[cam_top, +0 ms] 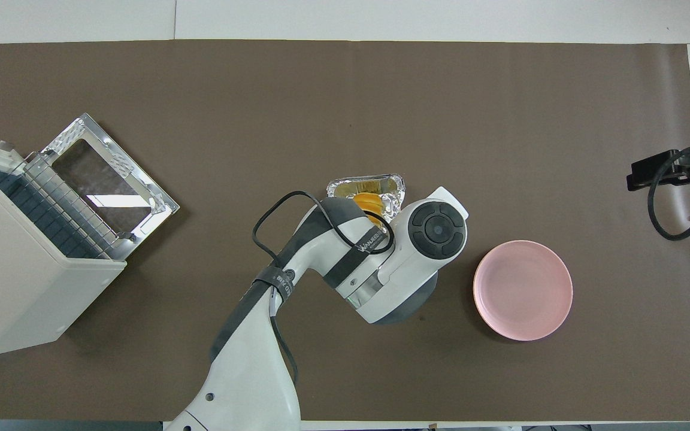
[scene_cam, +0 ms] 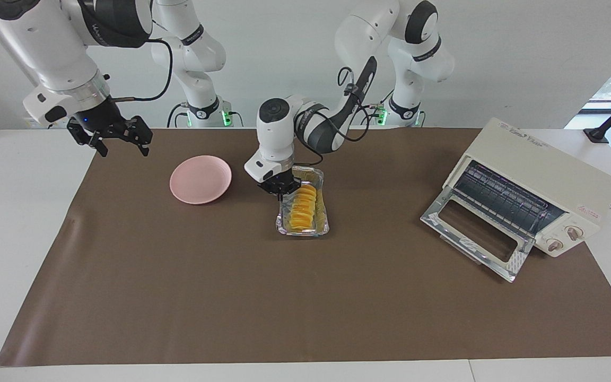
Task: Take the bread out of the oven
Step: 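Pull the foil tray out with the left gripper and set it down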
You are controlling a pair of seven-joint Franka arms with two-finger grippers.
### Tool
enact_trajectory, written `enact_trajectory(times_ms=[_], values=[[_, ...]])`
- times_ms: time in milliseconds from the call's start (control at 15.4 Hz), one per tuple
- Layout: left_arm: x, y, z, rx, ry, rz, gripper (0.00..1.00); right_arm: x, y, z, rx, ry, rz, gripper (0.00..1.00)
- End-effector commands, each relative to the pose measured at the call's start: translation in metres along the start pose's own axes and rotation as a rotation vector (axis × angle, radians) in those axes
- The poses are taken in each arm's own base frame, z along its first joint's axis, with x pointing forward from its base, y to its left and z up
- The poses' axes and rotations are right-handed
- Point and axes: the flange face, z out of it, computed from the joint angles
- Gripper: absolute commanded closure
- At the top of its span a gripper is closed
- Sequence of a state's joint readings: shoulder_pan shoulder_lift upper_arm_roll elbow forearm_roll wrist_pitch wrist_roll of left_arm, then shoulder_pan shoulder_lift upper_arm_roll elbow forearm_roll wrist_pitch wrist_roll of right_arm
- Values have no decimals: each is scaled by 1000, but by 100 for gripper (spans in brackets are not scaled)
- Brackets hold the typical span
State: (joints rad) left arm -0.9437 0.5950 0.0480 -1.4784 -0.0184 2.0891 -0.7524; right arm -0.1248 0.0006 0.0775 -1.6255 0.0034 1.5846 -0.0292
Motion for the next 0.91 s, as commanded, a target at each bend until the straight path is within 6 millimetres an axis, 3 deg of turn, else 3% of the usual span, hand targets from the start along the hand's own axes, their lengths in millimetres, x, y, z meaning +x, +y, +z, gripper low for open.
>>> enact_trajectory(times_ms=[0, 324, 454, 583, 648, 713, 843], values=[[1, 10, -2, 52, 41, 36, 100, -5, 5, 0, -15, -7, -14, 0], [2, 11, -2, 54, 60, 48, 100, -9, 3, -3, -15, -14, -15, 0], [10, 5, -7, 16, 48, 9, 0, -7, 0, -3, -16, -7, -15, 0], [16, 1, -14, -30, 39, -27, 0, -7, -3, -4, -16, -2, -21, 0], [29, -11, -21, -40, 44, -53, 0, -7, -6, -4, -17, -2, -24, 0], [40, -19, -44, -58, 63, -72, 0, -7, -16, -4, -16, 0, -39, 0], [50, -25, -71, -57, 62, -87, 0, -6, -35, -3, -17, 3, -55, 0]])
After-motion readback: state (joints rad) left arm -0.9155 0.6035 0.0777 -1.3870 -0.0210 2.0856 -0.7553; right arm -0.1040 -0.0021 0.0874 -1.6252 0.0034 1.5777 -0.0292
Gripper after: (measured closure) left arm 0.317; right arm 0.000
